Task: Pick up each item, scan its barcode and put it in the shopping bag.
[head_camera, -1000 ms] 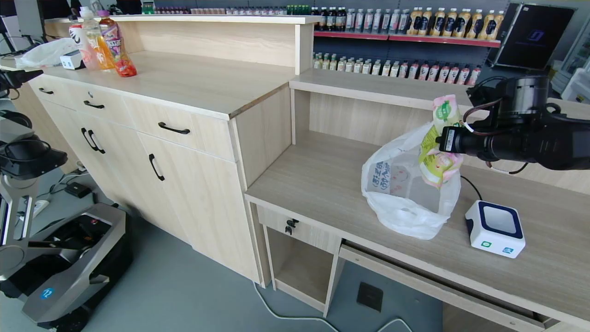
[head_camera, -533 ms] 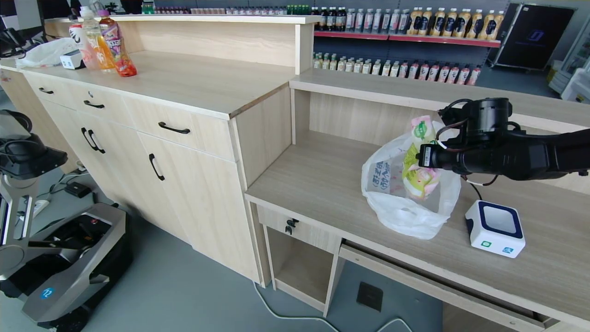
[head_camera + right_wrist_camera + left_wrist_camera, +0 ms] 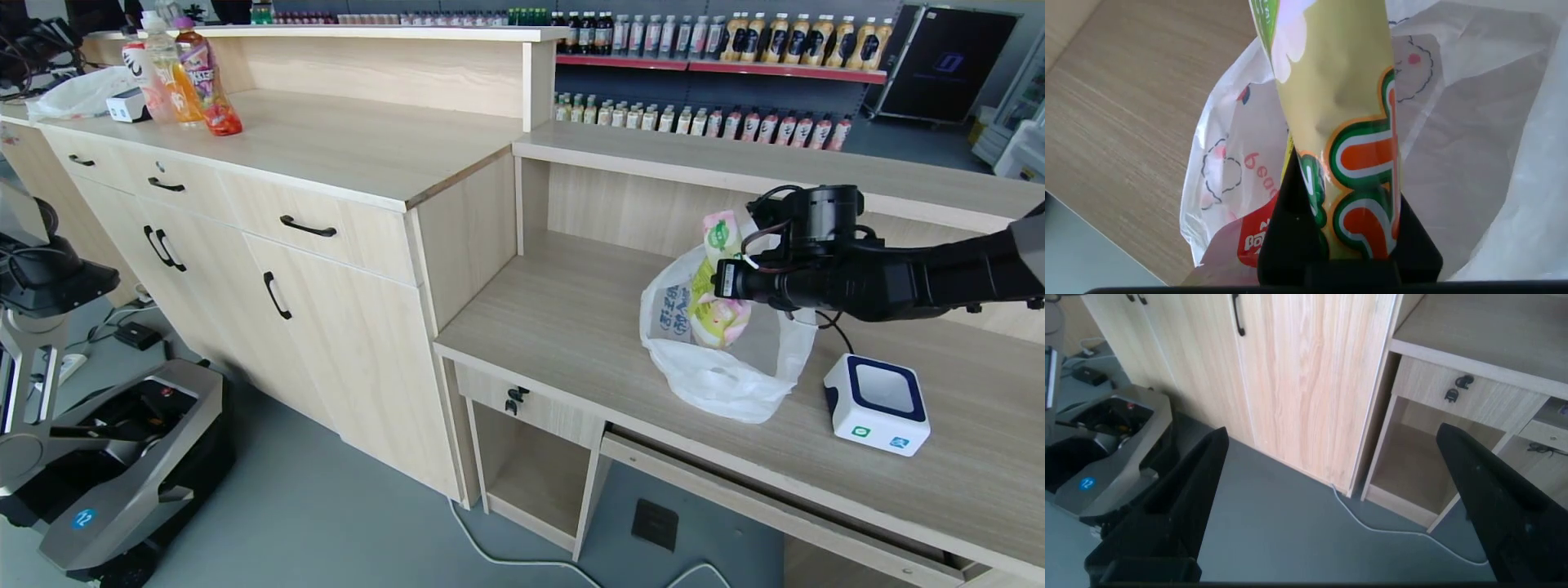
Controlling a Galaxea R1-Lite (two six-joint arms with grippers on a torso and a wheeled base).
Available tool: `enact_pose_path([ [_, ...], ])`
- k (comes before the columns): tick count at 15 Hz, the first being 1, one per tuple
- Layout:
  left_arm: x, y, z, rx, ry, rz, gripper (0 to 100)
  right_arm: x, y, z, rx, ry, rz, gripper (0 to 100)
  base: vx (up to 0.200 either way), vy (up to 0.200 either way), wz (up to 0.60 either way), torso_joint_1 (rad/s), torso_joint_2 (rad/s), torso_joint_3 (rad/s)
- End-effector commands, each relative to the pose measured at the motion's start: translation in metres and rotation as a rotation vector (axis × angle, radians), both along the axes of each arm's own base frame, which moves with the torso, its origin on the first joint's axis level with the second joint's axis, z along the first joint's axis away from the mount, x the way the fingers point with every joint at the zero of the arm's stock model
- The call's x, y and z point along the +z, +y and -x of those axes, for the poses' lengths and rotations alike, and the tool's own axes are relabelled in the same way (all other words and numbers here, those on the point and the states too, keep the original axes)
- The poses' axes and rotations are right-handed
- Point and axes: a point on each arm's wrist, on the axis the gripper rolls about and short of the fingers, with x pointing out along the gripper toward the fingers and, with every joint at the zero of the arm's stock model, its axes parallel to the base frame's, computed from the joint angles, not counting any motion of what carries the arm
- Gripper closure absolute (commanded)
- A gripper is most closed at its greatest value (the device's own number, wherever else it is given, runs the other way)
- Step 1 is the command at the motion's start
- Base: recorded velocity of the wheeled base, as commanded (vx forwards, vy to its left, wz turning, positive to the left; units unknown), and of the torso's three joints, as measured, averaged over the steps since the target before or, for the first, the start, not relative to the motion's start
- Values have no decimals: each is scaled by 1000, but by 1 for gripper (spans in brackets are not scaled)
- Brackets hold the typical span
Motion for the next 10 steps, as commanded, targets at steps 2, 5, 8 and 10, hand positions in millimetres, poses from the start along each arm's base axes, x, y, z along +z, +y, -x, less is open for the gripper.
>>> enact_pose_path([
  [2, 0, 0, 0, 0, 0, 0, 0, -19, 3, -11, 4, 14, 0, 100, 0, 0, 0, 0, 0, 0],
  [5, 0, 0, 0, 0, 0, 0, 0, -25, 8, -15, 31, 24, -6, 100, 0, 0, 0, 0, 0, 0],
  [8, 0, 0, 0, 0, 0, 0, 0, -32, 9, -16, 35, 41, -6, 100, 0, 0, 0, 0, 0, 0],
  [10, 0, 0, 0, 0, 0, 0, 0, -37, 12, -18, 40, 49, -5, 100, 0, 0, 0, 0, 0, 0],
])
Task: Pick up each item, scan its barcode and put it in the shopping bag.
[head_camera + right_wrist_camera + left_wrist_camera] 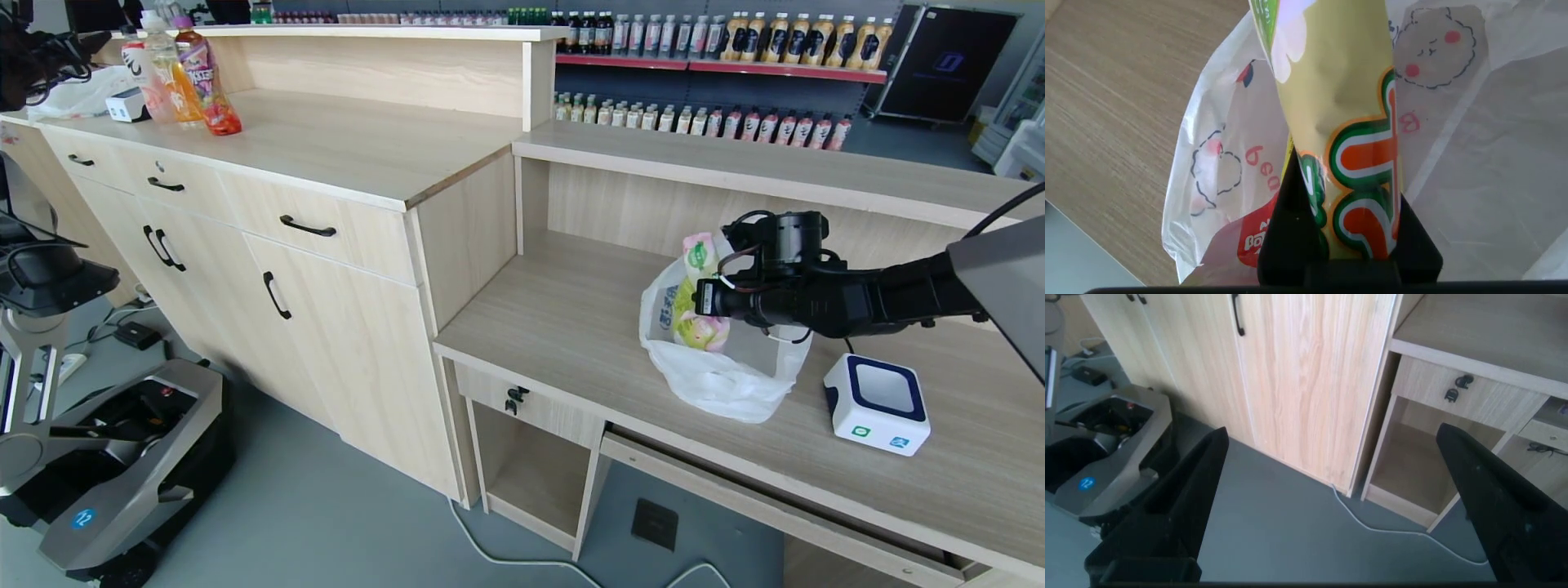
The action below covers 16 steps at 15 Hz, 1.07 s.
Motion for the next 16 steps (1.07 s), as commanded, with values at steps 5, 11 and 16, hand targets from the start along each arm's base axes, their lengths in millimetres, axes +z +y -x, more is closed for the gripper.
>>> enact_pose_path([
  [5, 0, 0, 0, 1, 0, 0, 0, -15, -1, -5, 9, 24, 0, 100, 0, 0, 0, 0, 0, 0],
  [11, 0, 0, 0, 1, 0, 0, 0, -14, -2, -4, 10, 24, -1, 0, 0, 0, 0, 0, 0, 0],
  [16, 0, 0, 0, -1, 0, 0, 0, 70, -6, 33, 85, -165, 25, 0, 0, 0, 0, 0, 0, 0],
])
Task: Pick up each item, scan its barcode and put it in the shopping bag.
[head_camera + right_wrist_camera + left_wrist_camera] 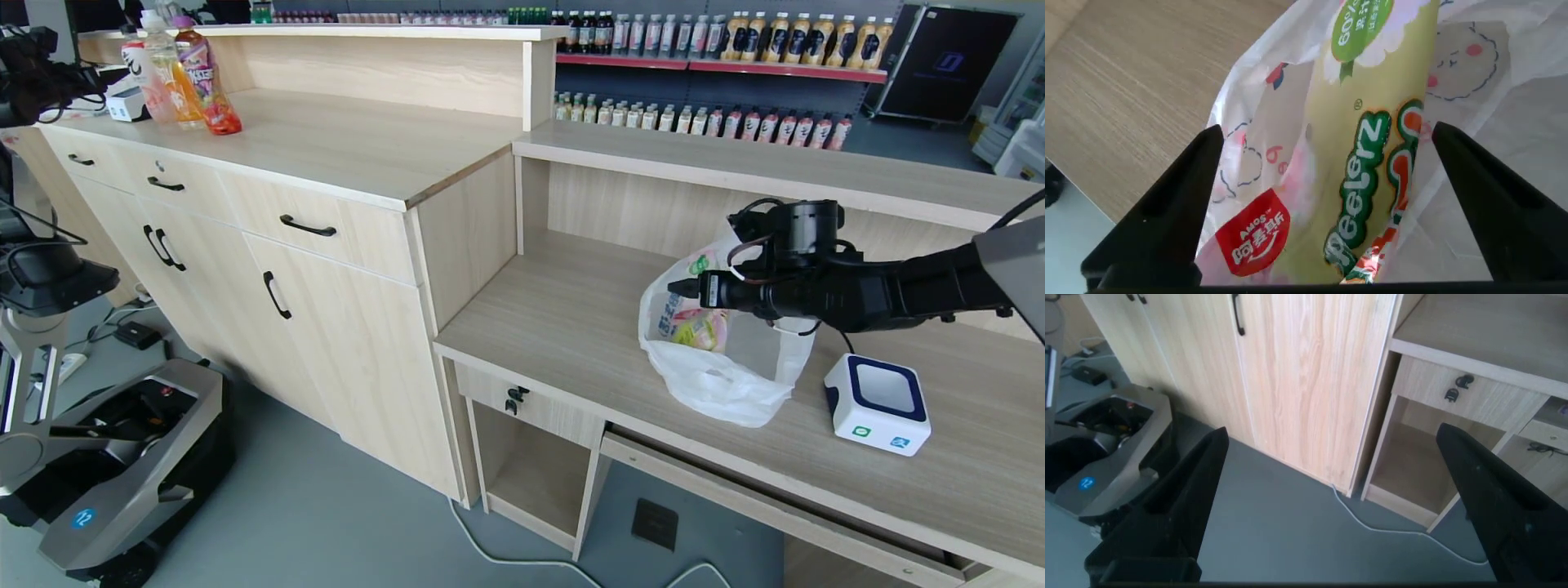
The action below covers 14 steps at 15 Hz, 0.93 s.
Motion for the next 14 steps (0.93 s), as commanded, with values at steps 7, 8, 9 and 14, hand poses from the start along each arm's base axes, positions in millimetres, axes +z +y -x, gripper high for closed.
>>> enact_pose_path([
  [7, 0, 0, 0, 1, 0, 0, 0, 189, -34, 138, 165, -544, 353, 0, 0, 0, -257, -2, 2, 1],
  [8, 0, 0, 0, -1, 0, 0, 0, 212, -44, 153, 132, -561, 372, 0, 0, 0, -600, -2, 2, 2],
  [9, 0, 0, 0, 1, 0, 0, 0, 221, -49, 162, 113, -554, 379, 0, 0, 0, -600, 12, 2, 12],
  [14, 0, 0, 0, 1, 0, 0, 0, 215, -117, 192, -226, -233, 390, 0, 0, 0, -600, 1, 0, 5],
])
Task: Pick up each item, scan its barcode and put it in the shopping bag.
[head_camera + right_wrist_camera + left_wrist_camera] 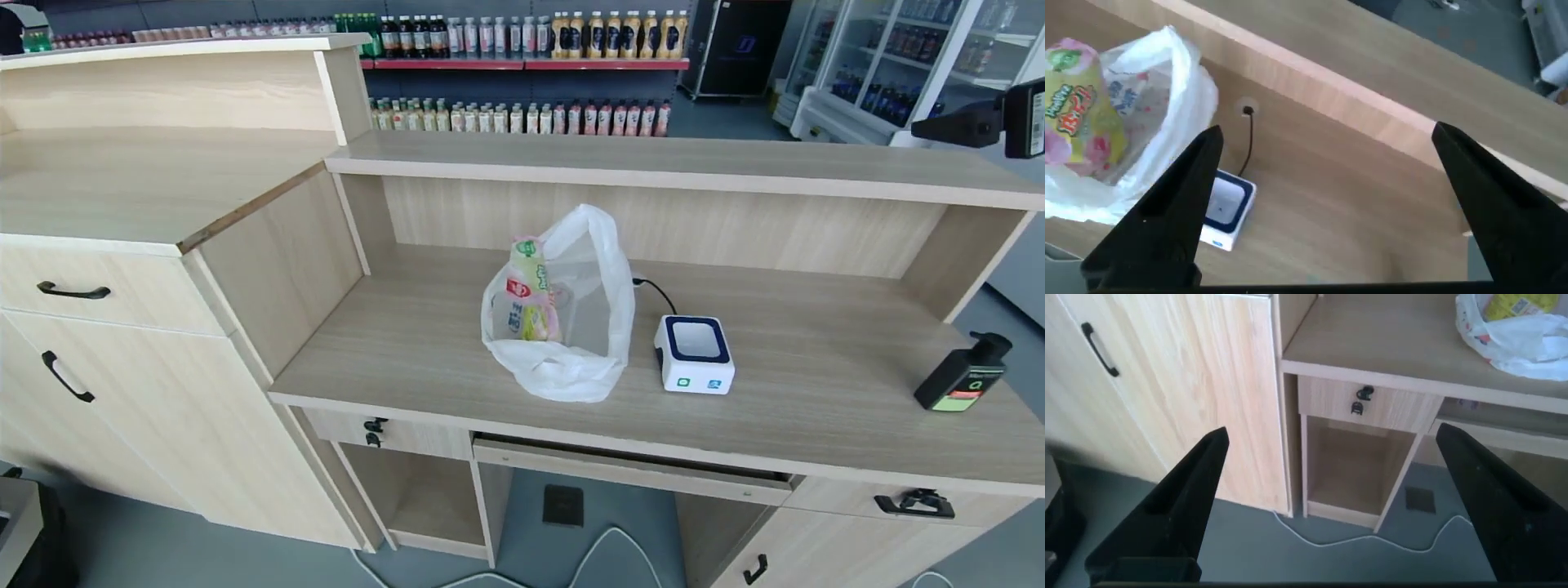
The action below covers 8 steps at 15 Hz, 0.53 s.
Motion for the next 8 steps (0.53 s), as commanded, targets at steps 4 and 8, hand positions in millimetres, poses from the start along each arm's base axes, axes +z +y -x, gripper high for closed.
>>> enact_pose_path([
  [4, 0, 0, 0, 0, 0, 0, 0, -29, -78, -1, -350, 177, -118, 0, 0, 0, -600, 1, 2, 4],
  [8, 0, 0, 0, 0, 0, 0, 0, -50, -112, -12, -408, 140, -120, 0, 0, 0, -300, 4, 1, 1],
])
